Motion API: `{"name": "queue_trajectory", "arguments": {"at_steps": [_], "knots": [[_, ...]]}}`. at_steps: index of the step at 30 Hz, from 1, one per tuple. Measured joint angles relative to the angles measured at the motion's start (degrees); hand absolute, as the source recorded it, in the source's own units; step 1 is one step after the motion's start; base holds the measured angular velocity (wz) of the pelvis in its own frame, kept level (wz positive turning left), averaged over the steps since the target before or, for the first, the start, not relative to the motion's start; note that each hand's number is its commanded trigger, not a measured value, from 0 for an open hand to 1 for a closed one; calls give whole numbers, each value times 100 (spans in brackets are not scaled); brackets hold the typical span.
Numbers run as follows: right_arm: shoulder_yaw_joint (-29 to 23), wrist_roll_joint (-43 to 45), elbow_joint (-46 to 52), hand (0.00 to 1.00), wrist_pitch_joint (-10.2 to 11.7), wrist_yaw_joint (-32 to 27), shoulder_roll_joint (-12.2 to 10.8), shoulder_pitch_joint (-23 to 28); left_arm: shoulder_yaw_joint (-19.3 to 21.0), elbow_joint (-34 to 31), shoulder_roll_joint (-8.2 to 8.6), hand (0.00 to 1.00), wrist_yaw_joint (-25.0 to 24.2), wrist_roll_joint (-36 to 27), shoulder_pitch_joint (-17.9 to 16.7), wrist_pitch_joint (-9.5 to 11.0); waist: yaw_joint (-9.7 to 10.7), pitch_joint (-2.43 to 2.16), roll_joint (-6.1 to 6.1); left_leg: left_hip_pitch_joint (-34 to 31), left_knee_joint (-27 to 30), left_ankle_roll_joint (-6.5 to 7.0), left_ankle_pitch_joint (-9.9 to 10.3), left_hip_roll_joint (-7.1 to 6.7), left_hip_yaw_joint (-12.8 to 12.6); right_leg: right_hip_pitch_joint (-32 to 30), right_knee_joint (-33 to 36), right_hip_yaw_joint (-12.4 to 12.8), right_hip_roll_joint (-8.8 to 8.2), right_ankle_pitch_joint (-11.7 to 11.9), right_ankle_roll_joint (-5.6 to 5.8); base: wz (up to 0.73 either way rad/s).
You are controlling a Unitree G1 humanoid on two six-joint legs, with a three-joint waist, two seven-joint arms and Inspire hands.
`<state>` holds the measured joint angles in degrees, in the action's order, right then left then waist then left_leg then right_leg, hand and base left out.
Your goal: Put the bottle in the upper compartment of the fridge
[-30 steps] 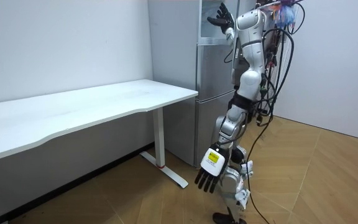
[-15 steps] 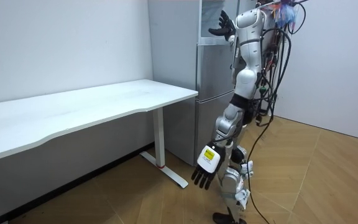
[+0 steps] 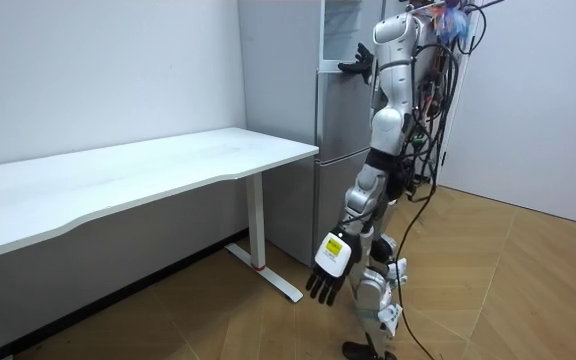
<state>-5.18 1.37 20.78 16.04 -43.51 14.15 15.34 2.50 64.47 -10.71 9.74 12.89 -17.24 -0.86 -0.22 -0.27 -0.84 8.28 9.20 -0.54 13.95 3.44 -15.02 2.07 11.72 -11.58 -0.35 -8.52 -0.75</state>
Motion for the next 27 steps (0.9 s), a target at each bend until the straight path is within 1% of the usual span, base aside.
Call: {"name": "queue_trajectory", "arguments": {"at_steps": [2,4,5,7,8,10,11,12,13,15,17,19,20,21,22,23,24,25,26,27], "knots": [[0,-9,-173,0,158,11,-2,13,-32,-7,-1,0,22,17,-12,2,5,-3,4,25,-12,-3,4,9,-36,18,-1,43,13,0,-1,-10],[-3,6,-462,0,432,1,-14,95,-55,-93,18,0,89,20,-36,22,29,-9,15,23,-40,1,12,5,-35,21,-4,57,8,0,0,0],[-3,11,-499,0,487,2,-23,135,-55,-110,19,0,93,19,-41,37,36,-11,19,22,-38,2,12,4,-34,22,-5,56,6,-1,1,0],[-5,33,-743,0,712,1,-71,156,-55,-140,19,0,135,15,-55,96,96,-17,24,25,-35,3,12,-7,-36,25,-6,60,-3,-4,6,0],[-5,14,-811,0,769,0,-83,158,-55,-140,18,0,139,12,-63,110,121,-18,24,31,-35,4,12,-9,-36,31,-7,59,-7,-5,8,0],[-4,1,-1063,0,1019,-21,-97,181,-60,-150,17,0,187,-2,-95,139,188,-19,33,75,-36,14,18,-18,-36,75,-18,52,-15,-12,20,0],[-5,-12,-1143,0,1081,-22,-96,176,-63,-149,17,0,211,-10,-101,140,194,-20,39,98,-42,17,20,-20,-36,88,-20,49,-15,-14,24,0],[-9,-82,-1258,0,1170,-20,-96,165,-79,-155,17,0,240,-74,-111,141,213,-34,49,131,-47,25,27,-17,-33,95,-47,45,-18,-23,38,0],[-35,-101,-1423,0,1299,-20,-92,156,-106,-156,17,0,261,-176,-111,148,233,-57,66,136,-47,32,31,-6,-25,122,-106,46,-21,-18,51,4],[-62,-137,-1604,0,1414,-45,-93,159,-160,-157,7,0,272,-287,-126,156,251,-78,99,157,-44,46,40,-2,-13,163,-113,46,-29,-10,61,4],[-66,-144,-1839,0,1540,-86,-86,151,-159,-165,8,0,321,-316,-124,150,250,-87,116,236,-42,59,48,-7,3,261,-130,48,-27,9,79,0],[-115,-143,-2205,0,1738,-85,-84,152,-160,-182,7,0,415,-316,-161,150,252,-96,122,349,-11,83,112,-1,3,401,-145,47,-28,18,96,0],[-135,-143,-2272,0,1752,-85,-86,157,-160,-200,8,0,437,-316,-171,150,255,-98,120,356,19,89,138,3,6,420,-142,46,-30,21,103,0],[-183,-155,-2521,0,1746,-92,-102,167,-161,-207,7,0,493,-317,-173,150,266,-98,119,357,51,105,163,2,10,467,-138,40,-37,34,122,0],[-200,-288,-3094,0,1734,-93,-131,199,-161,-205,9,0,531,-315,-171,149,273,-99,118,355,54,116,168,-11,6,464,-138,44,-51,53,137,0],[-208,-391,-3342,0,1652,-98,-195,242,-160,-205,10,0,549,-315,-176,149,273,-102,111,353,55,122,170,-19,1,459,-137,48,-57,57,143,-3],[-236,-544,-3979,0,1200,-97,-358,311,-154,-205,10,0,591,-316,-181,142,274,-112,92,337,57,134,175,-26,-9,434,-123,55,-64,65,154,-5],[-223,-973,-4670,0,605,-18,-488,341,-144,-196,17,0,594,-316,-181,114,261,-111,49,319,54,139,178,-33,-9,402,-107,66,-68,64,155,-6],[-227,-1245,-4904,0,390,-6,-555,380,-125,-190,35,0,594,-316,-180,107,255,-108,15,308,50,141,178,-36,-9,382,-99,70,-69,64,156,-9],[-248,-1843,-5272,0,15,-15,-666,451,-42,-141,115,0,592,-317,-215,98,267,-80,-76,271,41,146,178,-46,-13,314,-77,93,-68,62,159,-20]]}}
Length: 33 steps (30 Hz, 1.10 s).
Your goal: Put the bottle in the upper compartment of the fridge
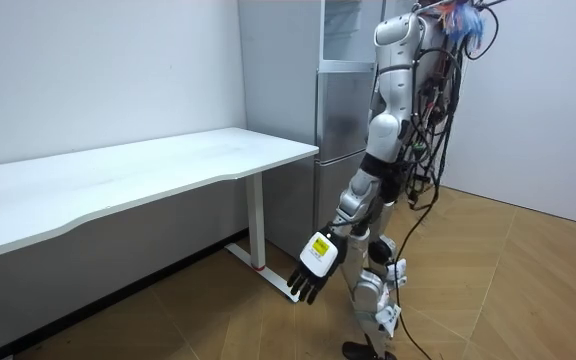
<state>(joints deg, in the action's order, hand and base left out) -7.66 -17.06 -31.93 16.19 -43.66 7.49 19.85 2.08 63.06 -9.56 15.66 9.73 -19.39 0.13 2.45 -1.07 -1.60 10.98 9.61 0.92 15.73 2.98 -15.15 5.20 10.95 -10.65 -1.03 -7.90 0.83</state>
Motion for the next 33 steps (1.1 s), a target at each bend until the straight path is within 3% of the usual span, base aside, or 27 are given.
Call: {"name": "queue_trajectory", "arguments": {"at_steps": [1,3,5,7,12,22,33], "knots": [[-25,-468,-170,0,-171,-13,-37,40,3,67,65,0,-9,0,-33,-13,40,-14,-110,-50,-7,10,-6,-24,-2,-116,74,75,-4,-24,16,-26],[-27,-989,-229,0,-202,-81,-37,97,5,76,83,0,-14,-12,-38,-7,81,44,-252,-108,-7,29,-21,-67,-2,-267,227,121,-38,-94,13,-20],[-28,-1288,-218,0,-202,-171,-31,119,1,49,15,0,-28,-36,-27,31,129,46,-223,-156,-4,26,-38,-102,-3,-403,409,129,-78,-196,2,-2],[-29,-1458,-203,0,-176,-302,0,39,-3,44,-27,0,-107,-137,-23,162,197,57,-94,-131,3,15,-45,-128,2,-413,476,131,-89,-289,-9,5],[-39,-1465,-442,0,-122,-561,9,-1,-6,60,-18,0,-283,-333,-62,234,186,88,126,-127,-7,-5,-34,-85,36,-382,354,126,-34,-269,-17,2],[-34,-1388,-1417,0,-166,-572,9,41,-14,-132,-15,0,-517,-410,-174,120,196,90,-27,-176,-58,-11,-31,-70,34,-385,263,111,5,-239,-15,-1],[-47,-1966,-1437,0,-251,-369,10,-296,-24,-155,-18,0,-621,-399,-155,114,204,94,74,-86,-53,-30,-18,-74,22,-388,342,126,-11,-313,-13,0]]}}
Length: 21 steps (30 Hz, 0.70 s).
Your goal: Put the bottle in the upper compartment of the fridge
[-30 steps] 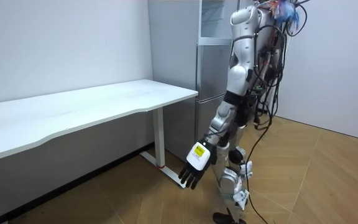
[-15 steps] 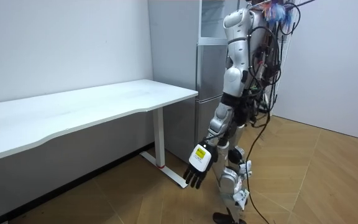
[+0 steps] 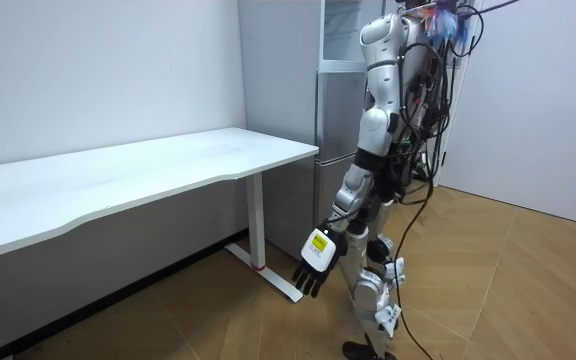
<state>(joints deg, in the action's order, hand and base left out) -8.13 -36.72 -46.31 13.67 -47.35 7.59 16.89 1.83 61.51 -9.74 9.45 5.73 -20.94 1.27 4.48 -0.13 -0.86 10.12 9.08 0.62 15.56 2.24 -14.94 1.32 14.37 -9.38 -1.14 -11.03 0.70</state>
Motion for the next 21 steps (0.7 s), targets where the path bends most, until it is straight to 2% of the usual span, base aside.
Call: {"name": "queue_trajectory", "arguments": {"at_steps": [5,9,13,17,20,21], "knots": [[-287,-20,220,0,-6,-16,4,-3,48,-21,0,0,0,21,-10,-3,15,-14,35,-48,10,-1,-1,-5,39,-27,35,-30,-11,-20,-13,2],[-646,-161,863,0,-1,-201,19,44,265,-110,-26,0,-1,25,-23,3,29,-2,69,-52,-2,-2,-1,-2,61,-46,23,-36,-5,-24,-13,0],[-935,-170,1392,0,25,-431,211,8,316,-137,-58,0,-1,143,-12,52,52,-13,120,-54,-27,-1,-2,-11,2,-68,50,-3,-1,-23,-10,-4],[-1146,-154,1771,0,79,-683,404,24,316,-137,-92,0,-1,180,-16,79,91,-2,168,-70,-26,-1,-2,-9,-11,-71,25,2,3,-26,-6,0],[-1302,-146,2150,0,132,-905,518,27,315,-178,-142,0,-2,228,-36,78,148,-11,210,-93,-25,-2,-2,-8,-25,-108,21,10,5,-29,-3,-1],[-1387,-91,2322,0,163,-1000,539,7,317,-231,-161,0,-2,250,-43,80,149,-28,242,-108,-24,-2,-3,-7,-34,-98,20,12,6,-29,-4,0]]}}
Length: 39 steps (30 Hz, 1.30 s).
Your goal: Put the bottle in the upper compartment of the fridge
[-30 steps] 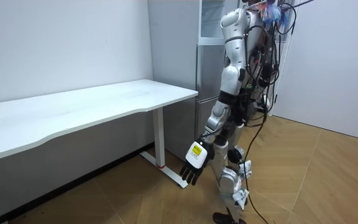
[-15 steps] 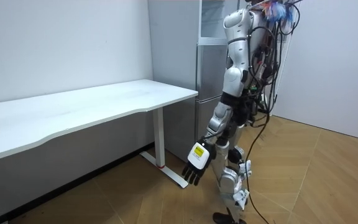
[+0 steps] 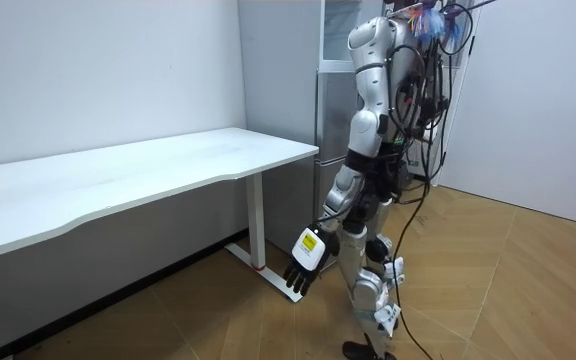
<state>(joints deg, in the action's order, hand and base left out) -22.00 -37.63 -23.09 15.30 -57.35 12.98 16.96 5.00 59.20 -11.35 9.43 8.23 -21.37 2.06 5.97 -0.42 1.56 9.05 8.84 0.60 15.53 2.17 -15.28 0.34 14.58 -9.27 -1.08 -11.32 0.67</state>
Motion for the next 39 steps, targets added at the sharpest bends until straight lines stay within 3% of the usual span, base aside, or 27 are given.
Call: {"name": "queue_trajectory", "arguments": {"at_steps": [6,13,15,19,21,24,31,39], "knots": [[-724,241,564,0,34,-323,141,-67,183,-182,-96,0,-5,164,-71,50,13,-2,92,34,0,-10,-7,7,-3,46,12,-4,5,-6,-5,0],[-1168,246,1676,0,44,-606,591,-91,218,-172,-109,0,-43,269,-87,47,54,34,280,9,17,-10,-6,-2,17,-37,28,37,10,-47,4,0],[-1378,249,1898,0,99,-661,621,-135,284,-165,-108,0,-44,269,-88,47,60,39,327,-8,-14,-11,-6,3,35,-52,20,34,19,-40,-3,0],[-1643,388,2168,0,137,-838,666,-176,337,-151,-108,0,-43,269,-114,38,137,7,303,-80,-17,-11,-7,7,43,-54,6,-14,17,2,-5,0],[-1651,450,2207,0,136,-890,666,-249,332,-151,-100,0,-43,271,-120,35,157,12,314,-82,-18,-11,-7,5,39,-61,8,-16,14,2,-4,-2],[-1656,457,2422,0,124,-921,666,-388,344,-149,-101,0,-44,343,-66,34,191,-1,209,-105,-8,-10,-7,3,47,-89,21,-16,10,2,-4,-4],[-1652,645,2927,0,-400,-925,664,-429,443,-18,-32,0,-45,594,0,-179,161,14,146,-152,72,-19,-16,0,34,-177,169,-16,-15,-25,-33,0],[-1643,685,3107,0,-667,-926,665,-437,690,147,60,0,-153,608,-85,-219,145,23,179,-94,86,-15,-19,-65,123,-240,347,-27,-94,-167,-2,5]]}}
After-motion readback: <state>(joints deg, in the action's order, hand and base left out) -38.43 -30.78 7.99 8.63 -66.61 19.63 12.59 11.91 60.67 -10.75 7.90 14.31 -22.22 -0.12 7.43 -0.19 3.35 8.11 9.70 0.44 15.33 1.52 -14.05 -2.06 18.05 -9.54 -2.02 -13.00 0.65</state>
